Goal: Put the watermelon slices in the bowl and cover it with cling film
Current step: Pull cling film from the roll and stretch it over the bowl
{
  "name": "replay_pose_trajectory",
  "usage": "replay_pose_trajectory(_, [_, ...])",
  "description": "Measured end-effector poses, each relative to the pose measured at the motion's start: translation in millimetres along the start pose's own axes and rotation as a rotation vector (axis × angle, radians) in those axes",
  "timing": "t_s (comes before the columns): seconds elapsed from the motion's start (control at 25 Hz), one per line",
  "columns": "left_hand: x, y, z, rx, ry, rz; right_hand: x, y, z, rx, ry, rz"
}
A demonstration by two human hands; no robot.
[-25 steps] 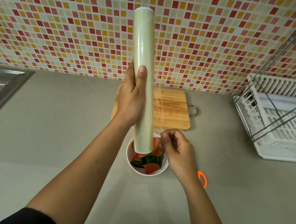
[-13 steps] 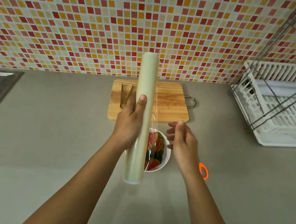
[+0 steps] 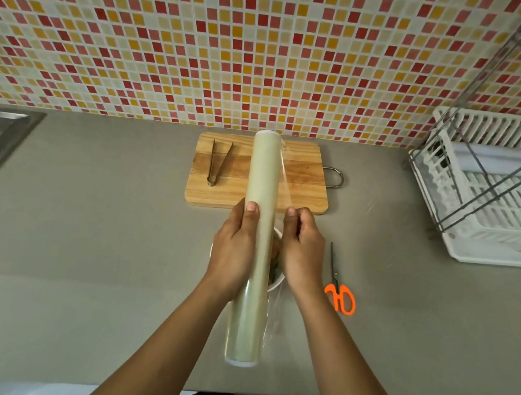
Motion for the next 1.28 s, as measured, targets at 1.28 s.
replay_pose_trajectory(1.28, [-15, -23, -19, 0.073, 0.099, -0.024, 9, 32, -18, -0.087, -0.095, 0.240])
Point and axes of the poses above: each hand's wrist, its own z-axis towards the middle knuckle, its own x-axis out of the back of the hand, y = z × x, the point moved 5 cm from there along z, towards the middle knuckle, and after that the axes turned 4 degrees about z, right-handed, at the moved point
